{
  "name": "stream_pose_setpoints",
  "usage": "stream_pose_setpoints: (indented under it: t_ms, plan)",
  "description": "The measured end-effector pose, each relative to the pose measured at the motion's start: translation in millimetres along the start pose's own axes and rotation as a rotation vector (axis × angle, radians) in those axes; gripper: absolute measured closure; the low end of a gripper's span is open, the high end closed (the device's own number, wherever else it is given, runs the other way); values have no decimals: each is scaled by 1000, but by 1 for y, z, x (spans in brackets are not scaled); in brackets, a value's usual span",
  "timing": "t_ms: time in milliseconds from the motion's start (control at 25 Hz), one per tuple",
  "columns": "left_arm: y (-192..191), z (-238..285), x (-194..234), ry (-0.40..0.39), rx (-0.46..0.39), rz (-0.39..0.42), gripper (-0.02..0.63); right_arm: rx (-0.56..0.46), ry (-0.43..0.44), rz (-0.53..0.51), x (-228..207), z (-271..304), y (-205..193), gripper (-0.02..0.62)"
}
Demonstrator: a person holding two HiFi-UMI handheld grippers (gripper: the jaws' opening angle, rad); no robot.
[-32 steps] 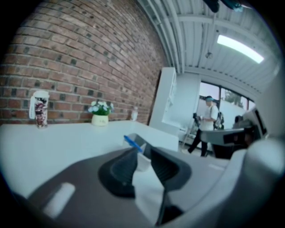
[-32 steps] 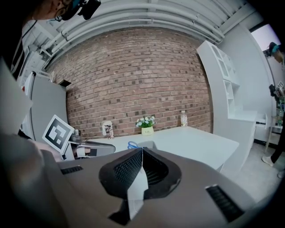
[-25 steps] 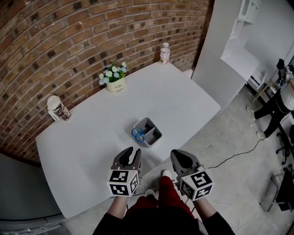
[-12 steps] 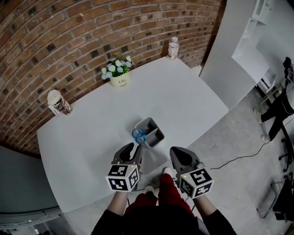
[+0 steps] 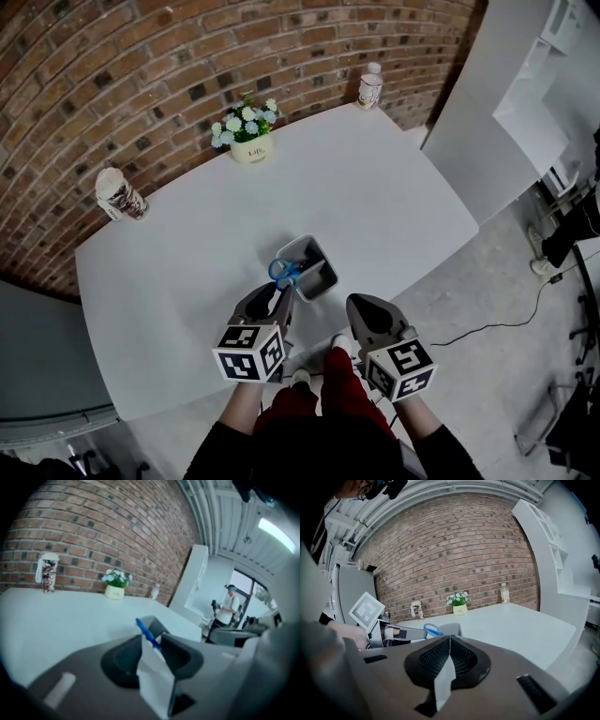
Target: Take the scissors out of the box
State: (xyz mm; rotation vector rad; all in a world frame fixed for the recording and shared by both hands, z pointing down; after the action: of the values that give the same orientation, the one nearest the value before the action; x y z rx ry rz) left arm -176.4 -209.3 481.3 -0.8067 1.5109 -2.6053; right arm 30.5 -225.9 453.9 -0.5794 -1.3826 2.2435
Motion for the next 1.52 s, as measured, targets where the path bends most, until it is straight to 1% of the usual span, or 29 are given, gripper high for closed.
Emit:
stream_pose_setpoints:
  t_ms: [360, 560, 840, 920, 960, 1000, 1520]
  plan:
    - [0, 12, 0, 15, 13, -47, 480, 22, 28, 3, -7, 7, -4, 586]
    - [1, 13, 3, 18, 13, -76, 499, 27, 28, 5, -10, 8, -4, 586]
    - [2, 14, 6, 17, 18, -84, 511, 35, 33, 4, -8, 11, -5, 586]
    - [3, 14, 4, 22, 18, -74, 519, 37, 33, 2, -7, 11, -5, 586]
    - [3, 14, 3, 28, 18, -62, 555, 37, 31, 1, -7, 11, -4, 586]
    - [4, 14, 2, 33, 18, -48, 574, 36, 30, -1, -6, 11, -4, 586]
    - [10, 17, -6, -2, 3, 27, 577, 7, -22, -8, -6, -3, 2, 586]
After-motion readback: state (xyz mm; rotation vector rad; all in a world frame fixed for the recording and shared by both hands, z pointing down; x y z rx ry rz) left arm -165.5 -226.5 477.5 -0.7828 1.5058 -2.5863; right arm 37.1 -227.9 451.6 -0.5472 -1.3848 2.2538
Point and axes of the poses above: the fingertips, and each gripper's own axes: z forward along the fingers, x to its left, y out of its top, the point moved 8 cm from there along -z, backward along the fingers, and after that the axes turned 11 degrees about -y, right-handed, at the moved point
